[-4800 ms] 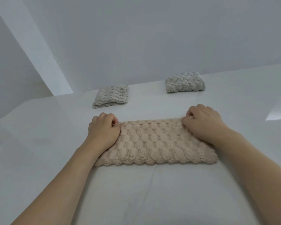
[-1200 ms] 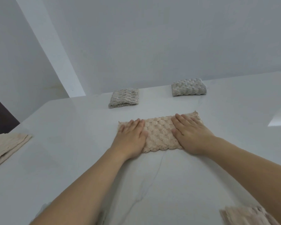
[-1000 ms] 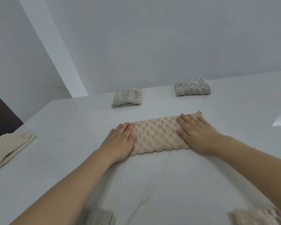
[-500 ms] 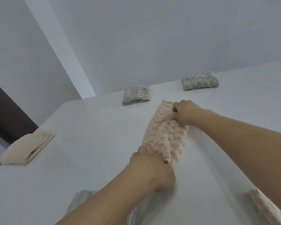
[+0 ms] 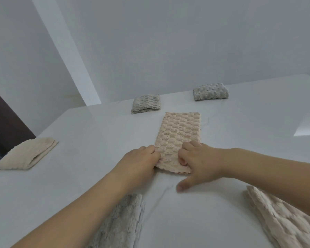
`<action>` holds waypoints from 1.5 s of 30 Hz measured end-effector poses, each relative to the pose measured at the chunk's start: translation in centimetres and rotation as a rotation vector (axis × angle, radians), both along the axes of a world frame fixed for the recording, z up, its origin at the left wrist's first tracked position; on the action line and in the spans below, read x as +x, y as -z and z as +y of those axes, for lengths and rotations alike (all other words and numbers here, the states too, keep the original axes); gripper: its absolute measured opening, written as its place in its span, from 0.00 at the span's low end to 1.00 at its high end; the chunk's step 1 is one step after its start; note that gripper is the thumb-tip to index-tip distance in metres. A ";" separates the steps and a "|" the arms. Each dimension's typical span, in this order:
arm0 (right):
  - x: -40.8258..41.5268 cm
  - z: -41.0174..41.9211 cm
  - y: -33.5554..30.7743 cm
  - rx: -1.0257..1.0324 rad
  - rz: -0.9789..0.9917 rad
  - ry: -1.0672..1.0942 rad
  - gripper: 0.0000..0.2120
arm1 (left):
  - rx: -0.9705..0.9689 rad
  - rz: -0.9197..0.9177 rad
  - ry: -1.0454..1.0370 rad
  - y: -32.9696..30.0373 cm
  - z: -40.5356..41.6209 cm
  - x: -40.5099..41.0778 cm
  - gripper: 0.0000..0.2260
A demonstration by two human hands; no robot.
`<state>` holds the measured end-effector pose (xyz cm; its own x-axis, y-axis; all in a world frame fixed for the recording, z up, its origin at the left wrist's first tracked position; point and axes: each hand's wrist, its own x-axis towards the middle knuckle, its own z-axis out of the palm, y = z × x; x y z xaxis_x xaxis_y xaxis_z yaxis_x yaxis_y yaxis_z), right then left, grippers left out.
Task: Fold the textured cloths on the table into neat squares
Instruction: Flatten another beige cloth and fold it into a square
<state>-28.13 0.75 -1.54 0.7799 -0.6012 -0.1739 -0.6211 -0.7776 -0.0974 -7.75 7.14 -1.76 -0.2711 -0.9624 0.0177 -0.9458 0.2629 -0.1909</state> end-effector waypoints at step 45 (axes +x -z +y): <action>1.0 -11.8 -2.0 0.199 -0.198 0.486 0.09 | 0.050 0.799 -0.444 1.1 -13.2 0.2 0.10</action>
